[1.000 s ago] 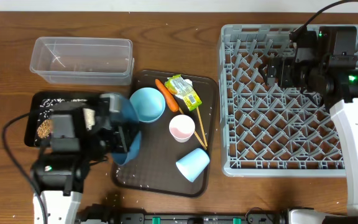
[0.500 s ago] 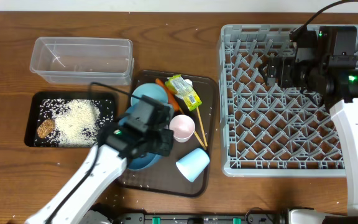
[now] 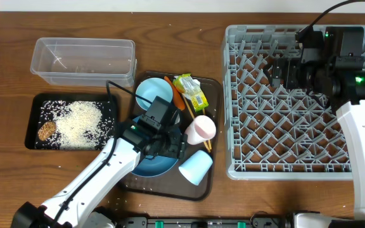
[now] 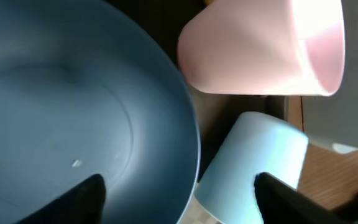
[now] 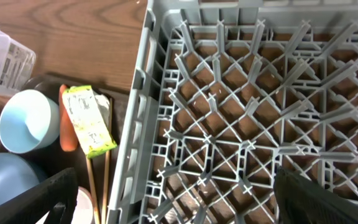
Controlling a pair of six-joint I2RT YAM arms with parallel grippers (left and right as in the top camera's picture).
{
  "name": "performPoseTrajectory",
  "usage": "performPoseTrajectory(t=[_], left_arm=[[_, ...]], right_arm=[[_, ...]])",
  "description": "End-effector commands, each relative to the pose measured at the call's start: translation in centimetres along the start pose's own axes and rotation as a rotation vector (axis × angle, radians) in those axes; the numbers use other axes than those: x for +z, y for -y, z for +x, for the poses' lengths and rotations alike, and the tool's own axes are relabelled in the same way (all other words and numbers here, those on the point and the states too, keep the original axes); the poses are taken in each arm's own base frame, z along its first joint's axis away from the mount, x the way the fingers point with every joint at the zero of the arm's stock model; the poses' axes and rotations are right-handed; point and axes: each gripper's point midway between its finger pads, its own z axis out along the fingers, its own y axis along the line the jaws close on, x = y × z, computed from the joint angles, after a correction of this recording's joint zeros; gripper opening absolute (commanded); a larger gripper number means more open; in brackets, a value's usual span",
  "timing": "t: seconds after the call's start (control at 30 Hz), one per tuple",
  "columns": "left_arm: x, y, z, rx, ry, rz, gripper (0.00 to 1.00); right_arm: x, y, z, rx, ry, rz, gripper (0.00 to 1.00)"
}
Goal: Sort waste into correct bins and load items into the dishwasher rack
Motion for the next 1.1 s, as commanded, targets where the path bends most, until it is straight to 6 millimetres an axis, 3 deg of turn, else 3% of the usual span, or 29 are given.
performPoseTrajectory(t=[0.0,0.1,0.27,0.4,0.53,0.87,1.07], left_arm=[[-2.0,1.1,-2.1,0.010,0.074,0.017,0.86],[-4.0,0.8,-3.4,0.012,0.142,-0.025,0.91],[-8.0,-1.4,-5.4,-0.035,0.281,-0.103,0.99],[-10.6,-3.9,-6.1,-0.100,0.371,-0.150,0.98],[-11.7,-5.4,-6.2,-0.081,0.397,-0.194,0.98],[-12.9,-10.0,-6.3,-0.230,0.425,-0.308,0.98],[-13.3,-11.6,-6.2,-0.283,0.430,-0.332,0.98]], right_arm=[[0.6,-0.9,-0.1,-0.023,0.001,-0.023,0.94],[0.8,-2.7,-0.5,-0.065,0.019,-0.053,0.93],[1.5,-7.4,-0.7,-0.162,0.045,-0.126,0.93],[2.6,-10.9,-0.4,-0.220,0.050,-0.159,0.93],[4.6,-13.5,0.7,-0.238,0.012,-0.195,0.91],[12.3,-21.1,8.4,-0.356,-0.214,-0.343,0.88],[15.7,-23.5,12.5,-0.475,-0.298,-0.332,0.83]])
